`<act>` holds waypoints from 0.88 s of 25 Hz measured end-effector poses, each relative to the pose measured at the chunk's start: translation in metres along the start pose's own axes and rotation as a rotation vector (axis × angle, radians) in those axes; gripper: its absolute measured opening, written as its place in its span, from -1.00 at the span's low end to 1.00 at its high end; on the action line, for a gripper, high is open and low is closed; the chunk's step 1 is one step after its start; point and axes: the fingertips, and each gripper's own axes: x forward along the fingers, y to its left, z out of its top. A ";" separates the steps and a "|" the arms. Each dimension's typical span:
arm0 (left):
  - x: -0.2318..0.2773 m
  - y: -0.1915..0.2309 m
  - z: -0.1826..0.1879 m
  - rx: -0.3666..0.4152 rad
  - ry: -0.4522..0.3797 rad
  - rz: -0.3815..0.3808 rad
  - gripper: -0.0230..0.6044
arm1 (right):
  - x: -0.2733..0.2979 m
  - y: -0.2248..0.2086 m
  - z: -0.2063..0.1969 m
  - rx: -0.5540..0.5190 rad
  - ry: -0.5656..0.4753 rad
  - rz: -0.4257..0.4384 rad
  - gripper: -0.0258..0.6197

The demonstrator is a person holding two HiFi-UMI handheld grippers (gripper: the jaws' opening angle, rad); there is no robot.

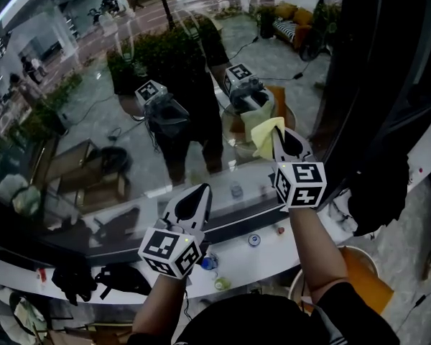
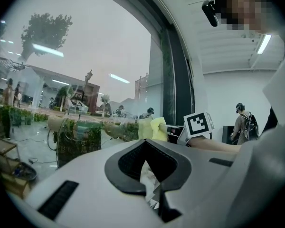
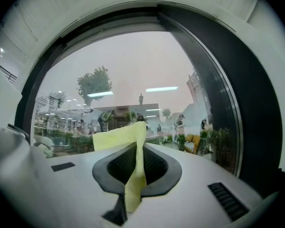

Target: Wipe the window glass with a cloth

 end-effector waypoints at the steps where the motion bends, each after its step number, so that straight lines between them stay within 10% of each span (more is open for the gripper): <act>1: 0.003 -0.003 0.000 0.000 -0.001 0.000 -0.91 | 0.000 -0.007 -0.001 0.005 0.001 -0.005 -0.80; 22: 0.021 -0.019 -0.003 0.001 0.001 0.026 -0.91 | -0.004 -0.039 -0.006 -0.033 -0.017 0.012 -0.80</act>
